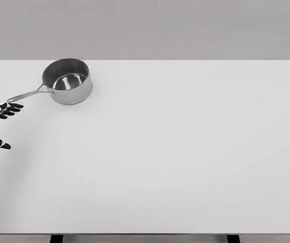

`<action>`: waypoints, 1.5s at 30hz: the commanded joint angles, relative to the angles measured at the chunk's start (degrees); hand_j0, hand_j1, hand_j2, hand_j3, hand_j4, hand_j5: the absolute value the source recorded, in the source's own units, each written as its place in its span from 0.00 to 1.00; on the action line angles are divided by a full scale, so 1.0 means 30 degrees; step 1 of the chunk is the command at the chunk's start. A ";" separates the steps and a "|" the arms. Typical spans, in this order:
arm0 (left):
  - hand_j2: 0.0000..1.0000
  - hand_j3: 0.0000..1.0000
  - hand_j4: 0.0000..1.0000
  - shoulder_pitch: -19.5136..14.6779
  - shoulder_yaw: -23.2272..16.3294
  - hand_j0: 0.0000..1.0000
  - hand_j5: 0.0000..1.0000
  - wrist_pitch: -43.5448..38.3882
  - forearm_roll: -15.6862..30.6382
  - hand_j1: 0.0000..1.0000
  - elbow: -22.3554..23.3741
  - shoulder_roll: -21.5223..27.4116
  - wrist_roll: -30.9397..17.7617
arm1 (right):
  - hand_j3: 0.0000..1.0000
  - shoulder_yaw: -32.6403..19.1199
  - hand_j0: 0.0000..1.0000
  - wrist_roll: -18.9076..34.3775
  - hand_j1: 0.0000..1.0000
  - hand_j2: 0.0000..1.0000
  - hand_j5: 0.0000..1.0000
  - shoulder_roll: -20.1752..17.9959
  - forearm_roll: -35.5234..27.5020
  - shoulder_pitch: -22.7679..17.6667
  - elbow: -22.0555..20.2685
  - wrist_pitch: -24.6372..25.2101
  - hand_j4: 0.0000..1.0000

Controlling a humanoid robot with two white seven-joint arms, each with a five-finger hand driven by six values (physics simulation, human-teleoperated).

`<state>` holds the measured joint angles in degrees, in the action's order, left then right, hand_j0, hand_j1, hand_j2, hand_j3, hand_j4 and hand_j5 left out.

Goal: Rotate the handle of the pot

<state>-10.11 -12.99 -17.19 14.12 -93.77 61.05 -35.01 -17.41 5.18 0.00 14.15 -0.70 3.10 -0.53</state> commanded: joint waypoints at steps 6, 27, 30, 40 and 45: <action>1.00 1.00 1.00 -0.0146 -0.0037 1.00 1.00 -0.0158 -0.0108 1.00 -0.0061 -0.0517 0.0002 | 1.00 0.0001 1.00 0.0003 1.00 1.00 1.00 0.0001 0.0001 0.0000 -0.0007 -0.0001 1.00; 1.00 1.00 1.00 -0.2695 -0.1648 1.00 1.00 -0.0042 -0.2013 1.00 0.2107 -0.2627 0.0002 | 1.00 0.0001 1.00 0.0003 1.00 1.00 1.00 0.0001 0.0001 0.0000 -0.0007 -0.0001 1.00; 1.00 1.00 1.00 -0.2725 -0.1648 1.00 1.00 -0.0042 -0.2042 1.00 0.2370 -0.2627 0.0002 | 1.00 0.0001 1.00 0.0003 1.00 1.00 1.00 0.0001 0.0001 0.0000 0.0022 -0.0001 1.00; 1.00 1.00 1.00 -0.2842 -0.1648 1.00 1.00 -0.0042 -0.2306 1.00 0.2722 -0.2627 0.0002 | 1.00 0.0001 1.00 0.0003 1.00 1.00 1.00 0.0001 0.0001 0.0000 -0.0007 -0.0001 1.00; 1.00 1.00 1.00 -0.3252 -0.1648 1.00 1.00 -0.0042 -0.2423 1.00 0.3014 -0.2597 0.0002 | 1.00 0.0001 1.00 0.0003 1.00 1.00 1.00 0.0001 0.0001 0.0000 0.0022 -0.0001 1.00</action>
<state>-19.86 -17.93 -17.37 6.88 -85.19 53.14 -35.01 -17.41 5.18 0.00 14.15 -0.70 3.10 -0.53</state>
